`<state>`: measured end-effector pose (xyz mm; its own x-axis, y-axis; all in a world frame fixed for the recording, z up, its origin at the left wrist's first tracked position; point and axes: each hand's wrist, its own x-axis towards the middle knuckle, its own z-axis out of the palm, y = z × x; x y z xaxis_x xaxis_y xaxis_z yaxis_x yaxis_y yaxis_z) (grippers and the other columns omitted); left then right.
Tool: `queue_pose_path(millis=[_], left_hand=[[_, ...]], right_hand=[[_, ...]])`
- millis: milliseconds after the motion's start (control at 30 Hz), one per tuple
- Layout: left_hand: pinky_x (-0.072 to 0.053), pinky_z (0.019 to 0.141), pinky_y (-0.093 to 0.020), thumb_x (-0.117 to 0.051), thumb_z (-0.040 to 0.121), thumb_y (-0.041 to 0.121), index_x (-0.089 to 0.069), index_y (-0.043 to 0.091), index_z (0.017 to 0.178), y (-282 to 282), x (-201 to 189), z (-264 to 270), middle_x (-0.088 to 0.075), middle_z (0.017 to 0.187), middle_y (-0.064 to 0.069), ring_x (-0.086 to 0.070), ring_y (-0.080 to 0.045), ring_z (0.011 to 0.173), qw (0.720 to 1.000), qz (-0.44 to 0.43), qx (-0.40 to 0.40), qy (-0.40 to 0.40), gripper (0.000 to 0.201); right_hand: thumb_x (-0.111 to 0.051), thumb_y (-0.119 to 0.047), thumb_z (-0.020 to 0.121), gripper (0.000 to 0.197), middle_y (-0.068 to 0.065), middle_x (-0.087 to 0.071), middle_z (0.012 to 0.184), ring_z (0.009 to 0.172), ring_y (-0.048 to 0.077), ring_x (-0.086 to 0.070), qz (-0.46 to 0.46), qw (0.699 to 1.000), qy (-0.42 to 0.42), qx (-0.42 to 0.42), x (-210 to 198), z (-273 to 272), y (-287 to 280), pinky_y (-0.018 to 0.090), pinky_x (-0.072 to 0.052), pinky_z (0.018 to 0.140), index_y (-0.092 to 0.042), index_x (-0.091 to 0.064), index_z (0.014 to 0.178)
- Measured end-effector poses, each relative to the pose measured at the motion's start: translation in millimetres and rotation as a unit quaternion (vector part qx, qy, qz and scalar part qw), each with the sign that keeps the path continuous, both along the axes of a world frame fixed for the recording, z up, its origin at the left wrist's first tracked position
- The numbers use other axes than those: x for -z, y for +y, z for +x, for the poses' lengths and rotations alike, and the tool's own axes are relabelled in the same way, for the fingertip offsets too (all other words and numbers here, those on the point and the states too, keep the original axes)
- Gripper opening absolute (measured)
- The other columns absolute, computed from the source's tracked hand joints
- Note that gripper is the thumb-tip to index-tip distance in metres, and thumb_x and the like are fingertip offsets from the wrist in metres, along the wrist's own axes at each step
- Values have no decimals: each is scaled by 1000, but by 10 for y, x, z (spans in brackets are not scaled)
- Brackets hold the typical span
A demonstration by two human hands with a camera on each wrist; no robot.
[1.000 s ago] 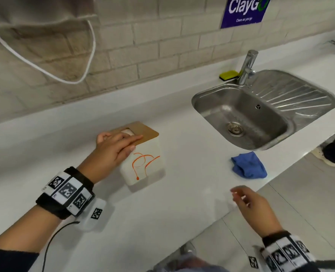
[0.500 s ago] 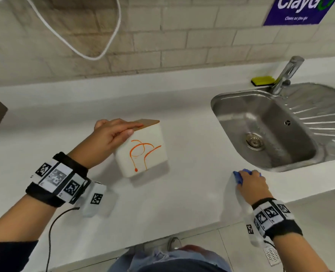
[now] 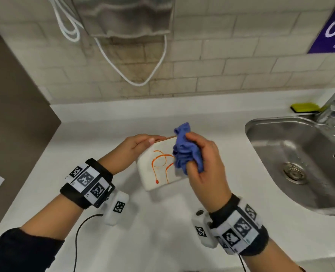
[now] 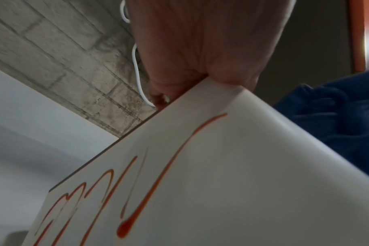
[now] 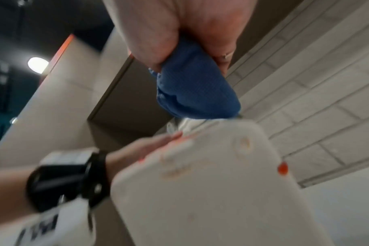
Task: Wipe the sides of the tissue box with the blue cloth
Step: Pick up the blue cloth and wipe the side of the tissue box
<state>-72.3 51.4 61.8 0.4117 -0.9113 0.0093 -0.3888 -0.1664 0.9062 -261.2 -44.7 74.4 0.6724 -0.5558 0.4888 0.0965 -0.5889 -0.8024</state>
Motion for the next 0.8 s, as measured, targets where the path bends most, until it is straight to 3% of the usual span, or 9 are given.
queue_pose_path(millis=[67, 167, 233, 300, 400, 500, 633, 800], left_hand=[[-41, 83, -8, -39, 98, 22, -63, 35, 105, -20, -39, 26, -67, 98, 32, -60, 8, 97, 1000, -6, 7, 12, 28], [-41, 82, -7, -37, 99, 20, -61, 32, 106, -39, -61, 96, -68, 97, 32, -60, 7, 99, 999, -11, 17, 38, 29], [-41, 81, -6, -37, 98, 21, -61, 33, 106, -42, -64, 142, -68, 96, 32, -61, 7, 99, 999, -11, 23, 47, 28], [-41, 79, -5, -37, 98, 22, -61, 35, 104, -48, -58, 180, -69, 95, 30, -61, 7, 98, 998, -10, 32, 50, 28], [-42, 79, -6, -37, 99, 21, -61, 34, 104, -69, -54, 229, -67, 103, 18, -62, 7, 95, 998, -11, 40, 48, 27], [-42, 78, -6, -36, 99, 22, -61, 32, 104, -81, -65, 274, -66, 106, 11, -61, 7, 92, 998, -10, 49, 47, 27], [-41, 84, -7, -35, 100, 23, -60, 29, 111, -74, -71, 305, -64, 115, 9, -59, 1, 104, 996, -3, 77, 34, 28], [-43, 81, -8, -36, 100, 23, -61, 27, 111, -82, -81, 317, -65, 113, 11, -60, 5, 99, 996, -9, 77, 41, 28]], right_hand=[[-40, -19, 75, 43, -7, -56, 119, 108, 19, -47, -77, 995, 55, -40, 146, 222, 102, 33, -42, 94, -22, -46, 118], [-44, -29, 81, 45, 1, -47, 141, 131, 26, -35, -214, 964, 156, -35, 334, 391, 194, 45, -30, 109, -20, -48, 125], [-48, -42, 84, 54, 1, -37, 148, 141, 27, -23, -248, 948, 197, -29, 387, 427, 230, 45, -15, 116, -20, -42, 133], [-48, -47, 86, 56, 1, -36, 149, 141, 29, -21, -286, 933, 217, -10, 402, 473, 238, 45, -9, 115, -20, -40, 135], [-46, -42, 89, 46, 4, -47, 142, 135, 33, -34, -335, 917, 215, 19, 431, 553, 209, 48, -21, 112, -19, -46, 128], [-61, -27, 82, 37, 3, -59, 129, 125, 29, -41, -359, 922, 141, 19, 508, 584, 185, 48, -38, 103, -19, -52, 118], [-73, -16, 73, 35, 1, -66, 113, 110, 25, -44, -392, 916, 84, 13, 600, 565, 227, 39, -36, 90, -19, -57, 104], [-64, -22, 82, 14, -5, -66, 107, 99, 20, -46, -430, 896, 107, -41, 640, 388, 228, 36, -36, 85, -21, -62, 96]])
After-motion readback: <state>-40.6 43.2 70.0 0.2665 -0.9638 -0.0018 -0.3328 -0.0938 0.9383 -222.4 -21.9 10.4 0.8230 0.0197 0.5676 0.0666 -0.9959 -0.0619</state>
